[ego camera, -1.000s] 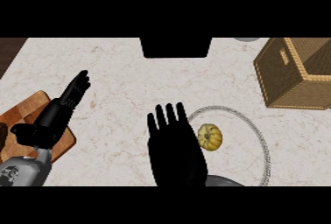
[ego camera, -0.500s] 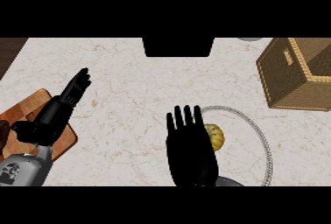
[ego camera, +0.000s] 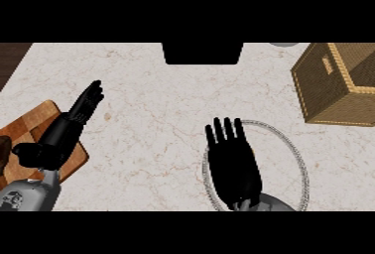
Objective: Pick the squash from the placemat and place it in the basket
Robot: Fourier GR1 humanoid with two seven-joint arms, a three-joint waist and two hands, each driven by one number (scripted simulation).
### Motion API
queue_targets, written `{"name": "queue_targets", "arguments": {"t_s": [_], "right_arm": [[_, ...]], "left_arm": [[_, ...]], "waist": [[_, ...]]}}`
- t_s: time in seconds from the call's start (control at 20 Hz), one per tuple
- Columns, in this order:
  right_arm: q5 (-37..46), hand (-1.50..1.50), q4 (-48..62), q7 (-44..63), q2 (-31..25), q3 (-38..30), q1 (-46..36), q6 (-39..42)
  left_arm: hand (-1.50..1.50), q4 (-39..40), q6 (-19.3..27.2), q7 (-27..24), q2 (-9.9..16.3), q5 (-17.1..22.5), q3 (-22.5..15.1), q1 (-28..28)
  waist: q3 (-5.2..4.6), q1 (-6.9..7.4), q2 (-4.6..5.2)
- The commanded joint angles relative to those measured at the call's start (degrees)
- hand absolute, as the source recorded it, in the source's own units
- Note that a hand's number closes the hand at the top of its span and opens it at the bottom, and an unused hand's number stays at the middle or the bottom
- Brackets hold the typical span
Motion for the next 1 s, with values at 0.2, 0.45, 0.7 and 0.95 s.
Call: {"name": "queue_targets", "arguments": {"t_s": [0.2,0.45,0.7,0.95], "right_arm": [[3.5,-1.5,1.6,-8.5,-0.9,-3.7,1.6,-4.6],[5.1,-1.5,5.0,-7.9,6.7,-2.8,1.2,-4.8],[9.3,-1.5,5.1,-9.5,4.6,-2.5,4.6,-5.1],[13.8,-1.5,8.1,-9.9,3.0,0.3,7.9,-9.1]], "left_arm": [[0.0,2.4,-0.5,-0.4,-4.1,-4.1,1.4,-2.3],[0.0,2.6,-4.1,-2.3,-3.5,-3.4,3.4,0.7],[0.0,-0.3,-4.7,-2.4,-5.1,-5.2,4.0,3.3],[0.0,1.8,-5.2,3.3,-5.9,-4.5,5.8,-3.6]], "waist": [[-0.01,-0.21,0.01],[-0.03,0.01,0.02],[-0.02,0.03,-0.02],[-0.01,-0.26,0.03]]}}
